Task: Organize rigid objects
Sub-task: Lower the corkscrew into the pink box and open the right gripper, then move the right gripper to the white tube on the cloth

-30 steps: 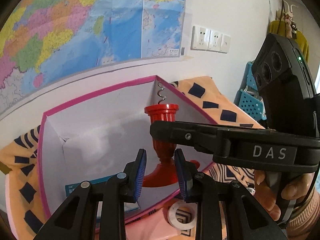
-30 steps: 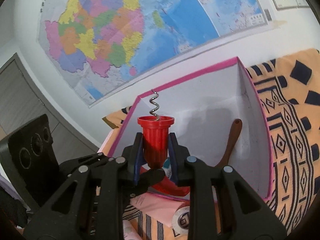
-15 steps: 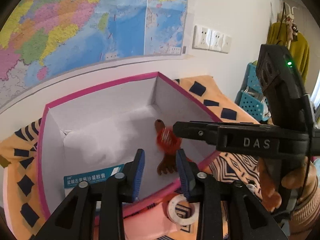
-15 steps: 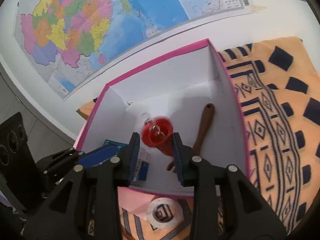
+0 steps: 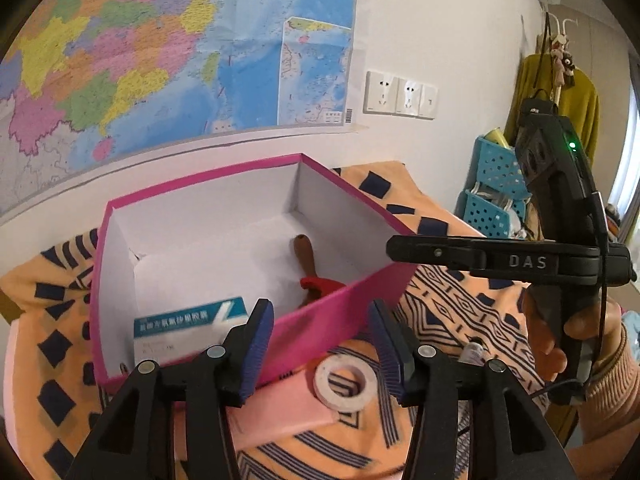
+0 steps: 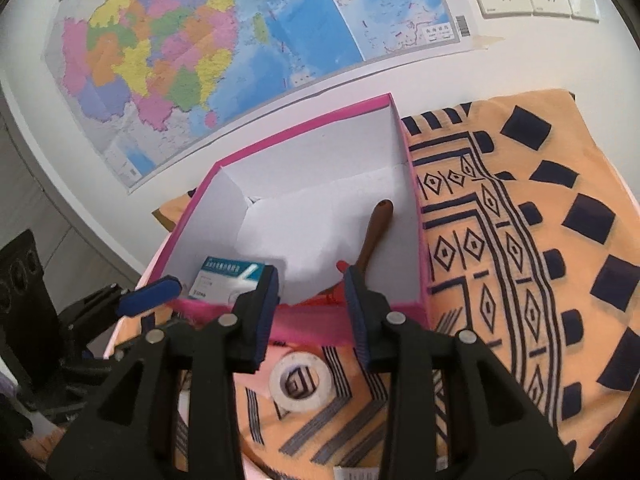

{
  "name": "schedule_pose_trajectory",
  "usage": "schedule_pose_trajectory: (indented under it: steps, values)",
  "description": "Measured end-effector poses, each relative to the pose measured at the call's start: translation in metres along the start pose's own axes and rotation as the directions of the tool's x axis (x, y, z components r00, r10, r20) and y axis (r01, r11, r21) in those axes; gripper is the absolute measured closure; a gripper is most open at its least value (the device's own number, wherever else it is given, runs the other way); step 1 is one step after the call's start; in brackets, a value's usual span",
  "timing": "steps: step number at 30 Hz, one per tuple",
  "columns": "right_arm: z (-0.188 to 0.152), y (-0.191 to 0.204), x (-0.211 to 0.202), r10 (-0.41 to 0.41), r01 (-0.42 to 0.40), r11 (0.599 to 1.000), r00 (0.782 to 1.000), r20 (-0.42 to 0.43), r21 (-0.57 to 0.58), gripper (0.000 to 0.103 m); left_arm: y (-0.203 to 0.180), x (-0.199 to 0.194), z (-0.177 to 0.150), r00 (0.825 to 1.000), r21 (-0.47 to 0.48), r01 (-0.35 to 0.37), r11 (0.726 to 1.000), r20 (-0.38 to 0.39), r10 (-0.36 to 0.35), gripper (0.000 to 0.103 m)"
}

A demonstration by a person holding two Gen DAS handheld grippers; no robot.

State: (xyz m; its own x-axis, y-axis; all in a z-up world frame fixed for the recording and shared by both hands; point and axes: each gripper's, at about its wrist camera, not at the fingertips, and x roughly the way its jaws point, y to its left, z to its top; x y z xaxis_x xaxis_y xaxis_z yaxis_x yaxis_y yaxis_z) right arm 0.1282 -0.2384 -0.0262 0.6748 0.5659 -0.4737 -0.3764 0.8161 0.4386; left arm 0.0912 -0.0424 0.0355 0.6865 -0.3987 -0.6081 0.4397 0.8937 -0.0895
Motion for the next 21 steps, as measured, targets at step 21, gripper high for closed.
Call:
schedule_pose_trajectory:
  steps: [21]
  values:
    - [-0.087,-0.07,-0.041,-0.165,0.173,0.983,0.981,-0.102,0.069,0.067,-0.048,0.027,-0.068,0.96,-0.094,0.216,0.972,-0.163,-0.229,0.051]
